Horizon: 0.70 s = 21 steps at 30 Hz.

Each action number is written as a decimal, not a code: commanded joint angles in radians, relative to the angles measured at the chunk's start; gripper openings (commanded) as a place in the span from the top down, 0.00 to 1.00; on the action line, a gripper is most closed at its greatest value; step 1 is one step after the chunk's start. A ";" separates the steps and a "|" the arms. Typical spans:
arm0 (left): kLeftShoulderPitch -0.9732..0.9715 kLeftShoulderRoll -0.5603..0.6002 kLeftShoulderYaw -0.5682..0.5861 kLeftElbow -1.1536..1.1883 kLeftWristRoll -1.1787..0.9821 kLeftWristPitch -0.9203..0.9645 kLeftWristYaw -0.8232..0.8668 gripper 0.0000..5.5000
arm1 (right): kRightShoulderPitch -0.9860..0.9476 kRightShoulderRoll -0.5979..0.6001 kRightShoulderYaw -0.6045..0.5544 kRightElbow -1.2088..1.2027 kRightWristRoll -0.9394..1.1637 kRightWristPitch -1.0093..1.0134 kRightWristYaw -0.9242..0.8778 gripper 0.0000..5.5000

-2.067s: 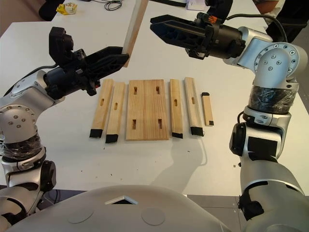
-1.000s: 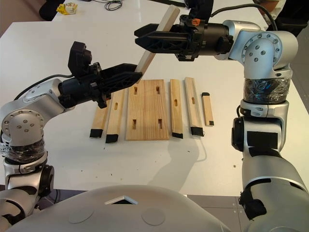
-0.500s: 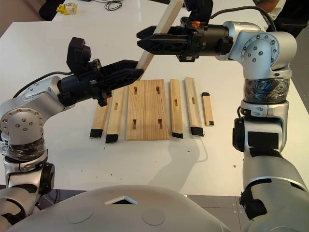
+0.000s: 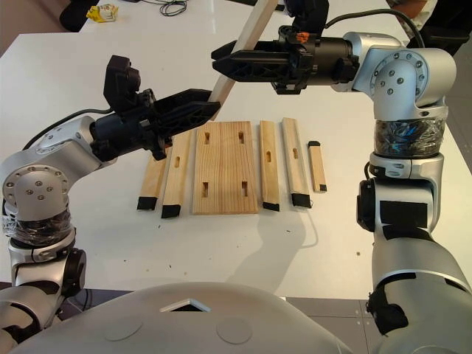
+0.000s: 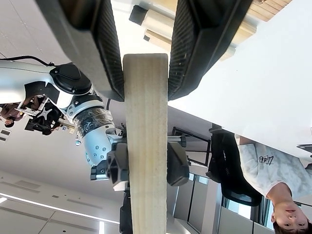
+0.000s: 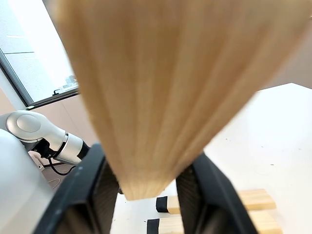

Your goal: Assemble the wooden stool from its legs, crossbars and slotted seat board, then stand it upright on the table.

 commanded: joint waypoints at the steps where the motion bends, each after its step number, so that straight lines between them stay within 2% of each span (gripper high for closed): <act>1: 0.011 0.002 -0.020 -0.018 0.010 -0.006 0.006 0.75 | -0.022 -0.001 0.001 -0.016 0.002 0.006 0.000 0.76; 15: 0.019 0.021 -0.021 -0.003 0.013 -0.004 0.028 0.75 | -0.002 -0.034 0.031 -0.009 -0.059 -0.043 0.029 0.76; 16: 0.017 0.020 -0.022 0.004 0.001 0.008 0.035 0.69 | 0.000 -0.036 0.034 -0.008 -0.064 -0.049 0.033 0.76; 21: 0.036 0.034 -0.034 0.005 0.025 0.017 0.042 0.54 | 0.002 -0.034 0.046 0.026 -0.116 -0.102 0.024 0.76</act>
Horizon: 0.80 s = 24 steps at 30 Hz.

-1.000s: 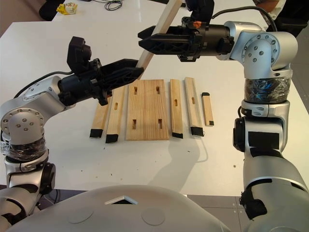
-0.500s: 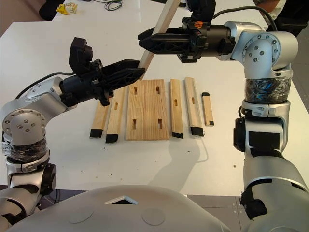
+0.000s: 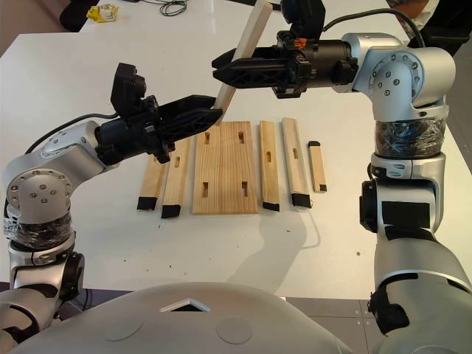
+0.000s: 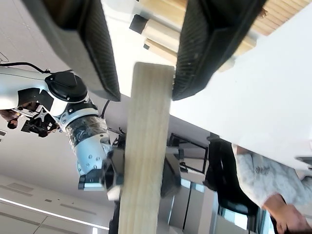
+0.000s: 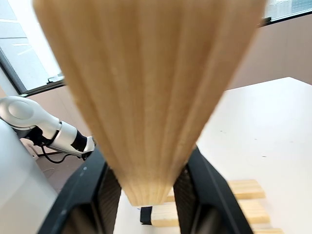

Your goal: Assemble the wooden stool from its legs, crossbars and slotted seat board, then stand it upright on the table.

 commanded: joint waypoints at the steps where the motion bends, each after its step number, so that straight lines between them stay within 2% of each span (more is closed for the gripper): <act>1: 0.023 0.020 -0.009 0.008 0.036 0.005 0.014 0.50 | -0.003 -0.010 0.007 0.041 -0.057 -0.060 -0.016 0.76; 6: 0.061 0.012 0.009 0.007 0.042 -0.012 0.029 0.39 | -0.024 -0.068 0.029 0.114 -0.174 -0.185 0.009 0.76; 13: 0.146 0.009 0.030 -0.018 0.063 -0.051 0.044 0.39 | 0.035 -0.228 0.109 0.242 -0.374 -0.426 0.173 0.76; 17: 0.192 0.001 0.041 -0.047 0.069 -0.073 0.067 0.39 | 0.068 -0.229 0.148 0.372 -0.480 -0.604 0.207 0.76; 24: 0.215 0.008 0.043 -0.062 0.066 -0.086 0.066 0.39 | 0.160 -0.169 0.148 0.477 -0.579 -0.872 0.158 0.76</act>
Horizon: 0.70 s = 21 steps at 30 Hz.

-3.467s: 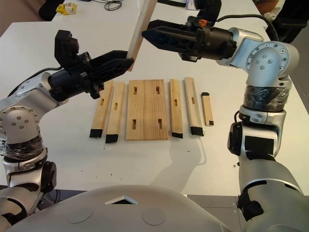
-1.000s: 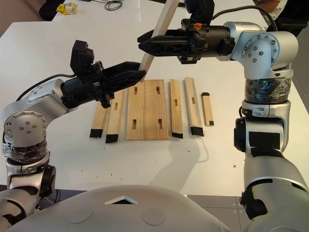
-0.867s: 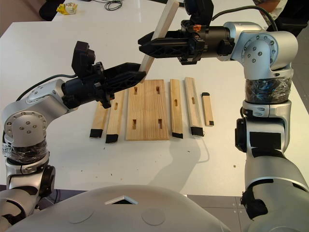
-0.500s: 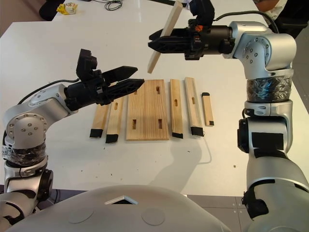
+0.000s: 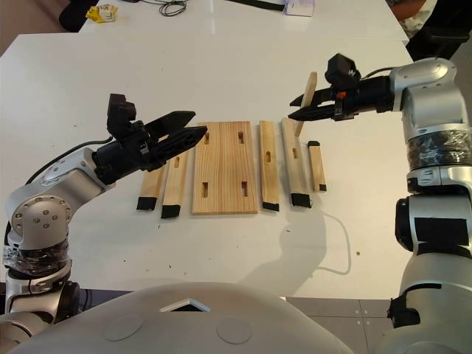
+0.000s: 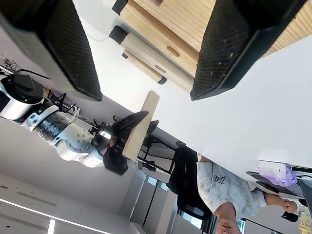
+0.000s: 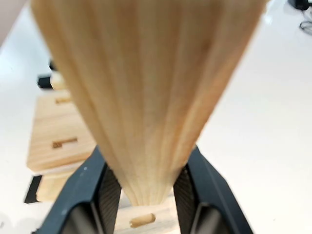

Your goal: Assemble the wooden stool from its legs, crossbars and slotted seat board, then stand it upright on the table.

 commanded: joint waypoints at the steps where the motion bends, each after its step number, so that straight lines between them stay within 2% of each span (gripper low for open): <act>1: 0.005 0.013 0.005 -0.011 0.009 -0.003 0.008 0.39 | 0.053 0.036 -0.012 0.046 -0.035 -0.107 -0.033 0.76; 9: 0.015 0.027 0.014 -0.016 -0.008 0.004 0.007 0.39 | 0.087 0.036 -0.023 0.128 -0.085 -0.236 -0.043 0.76; 21: 0.014 0.036 0.019 -0.015 -0.023 0.007 0.006 0.39 | 0.122 0.065 -0.053 0.132 -0.084 -0.265 -0.051 0.76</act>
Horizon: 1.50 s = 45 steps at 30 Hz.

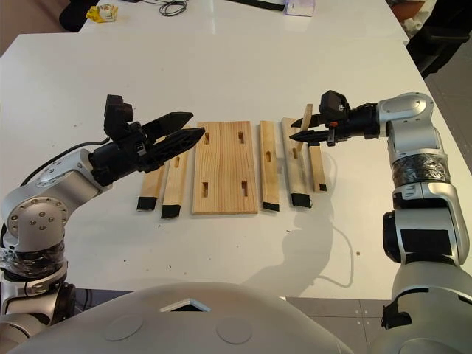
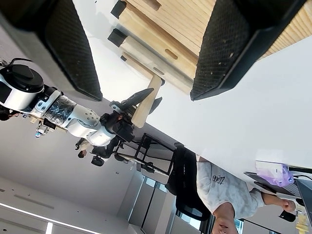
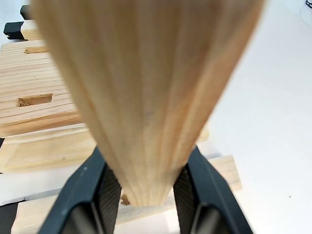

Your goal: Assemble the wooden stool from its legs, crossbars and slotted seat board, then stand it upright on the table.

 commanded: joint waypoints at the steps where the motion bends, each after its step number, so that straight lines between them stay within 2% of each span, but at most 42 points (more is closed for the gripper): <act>1: 0.006 0.016 0.011 -0.008 -0.011 0.010 0.006 0.39 | 0.034 0.018 -0.016 -0.008 0.000 -0.020 -0.010 0.76; 11: -0.009 0.052 0.034 -0.019 -0.060 0.035 0.009 0.39 | 0.133 0.038 -0.049 -0.036 0.010 -0.038 -0.043 0.76; 32: -0.001 0.071 0.037 -0.058 -0.099 0.043 0.035 0.39 | 0.200 0.060 -0.073 -0.142 0.075 0.094 -0.044 0.76; 45: -0.005 0.103 0.024 -0.060 -0.108 0.050 0.013 0.39 | 0.275 0.059 -0.052 -0.221 0.084 0.094 -0.052 0.76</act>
